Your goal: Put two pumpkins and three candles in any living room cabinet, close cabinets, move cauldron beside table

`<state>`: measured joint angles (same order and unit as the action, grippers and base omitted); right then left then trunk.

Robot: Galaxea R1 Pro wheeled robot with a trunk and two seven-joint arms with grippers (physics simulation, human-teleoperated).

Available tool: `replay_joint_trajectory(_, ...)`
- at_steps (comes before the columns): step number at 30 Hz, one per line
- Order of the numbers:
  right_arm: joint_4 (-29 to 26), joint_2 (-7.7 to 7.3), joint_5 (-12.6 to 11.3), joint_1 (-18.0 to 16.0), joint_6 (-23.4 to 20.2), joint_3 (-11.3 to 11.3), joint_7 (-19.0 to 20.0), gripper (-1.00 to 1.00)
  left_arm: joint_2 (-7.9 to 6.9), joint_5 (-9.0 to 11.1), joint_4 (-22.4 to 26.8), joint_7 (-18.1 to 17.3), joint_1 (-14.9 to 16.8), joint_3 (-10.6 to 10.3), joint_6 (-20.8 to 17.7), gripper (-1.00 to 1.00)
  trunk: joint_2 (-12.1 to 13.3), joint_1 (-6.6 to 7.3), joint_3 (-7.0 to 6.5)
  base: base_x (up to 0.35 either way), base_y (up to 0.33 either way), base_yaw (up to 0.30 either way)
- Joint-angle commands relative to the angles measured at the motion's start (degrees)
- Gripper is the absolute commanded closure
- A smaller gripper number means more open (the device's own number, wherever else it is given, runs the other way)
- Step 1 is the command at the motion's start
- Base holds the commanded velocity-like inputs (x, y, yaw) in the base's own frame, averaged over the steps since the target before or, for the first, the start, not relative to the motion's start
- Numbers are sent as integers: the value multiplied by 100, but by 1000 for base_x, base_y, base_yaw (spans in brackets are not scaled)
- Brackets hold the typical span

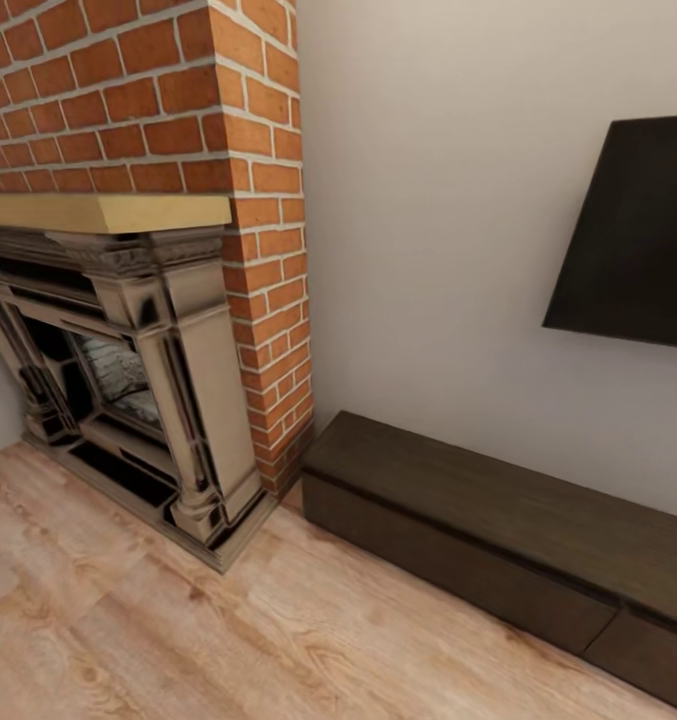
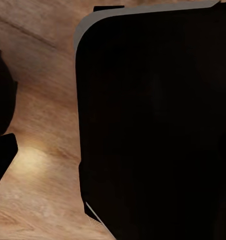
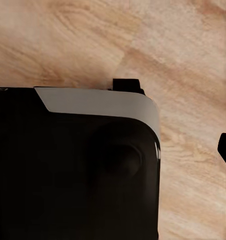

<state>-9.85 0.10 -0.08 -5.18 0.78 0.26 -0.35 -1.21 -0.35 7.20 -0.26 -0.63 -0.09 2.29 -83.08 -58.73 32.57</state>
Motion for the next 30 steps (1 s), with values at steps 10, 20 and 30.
replay_joint_trajectory(10, 0, -3, -9, 0, -8, 0, 9, -100, -2, -1, -4, 0, 1, 0, 0, -100, 0, 0, 3, 331, 0, -269)
replay_joint_trajectory(20, 0, -2, -7, 1, -24, 0, 9, -100, -2, -1, -8, 0, -2, -4, 0, -100, 0, 0, 58, 331, 0, -66)
replay_joint_trajectory(30, 0, -10, -11, 1, -4, -6, 15, -100, -1, -1, -8, 0, 1, -9, 0, -100, 0, 0, 148, 324, 0, -99)
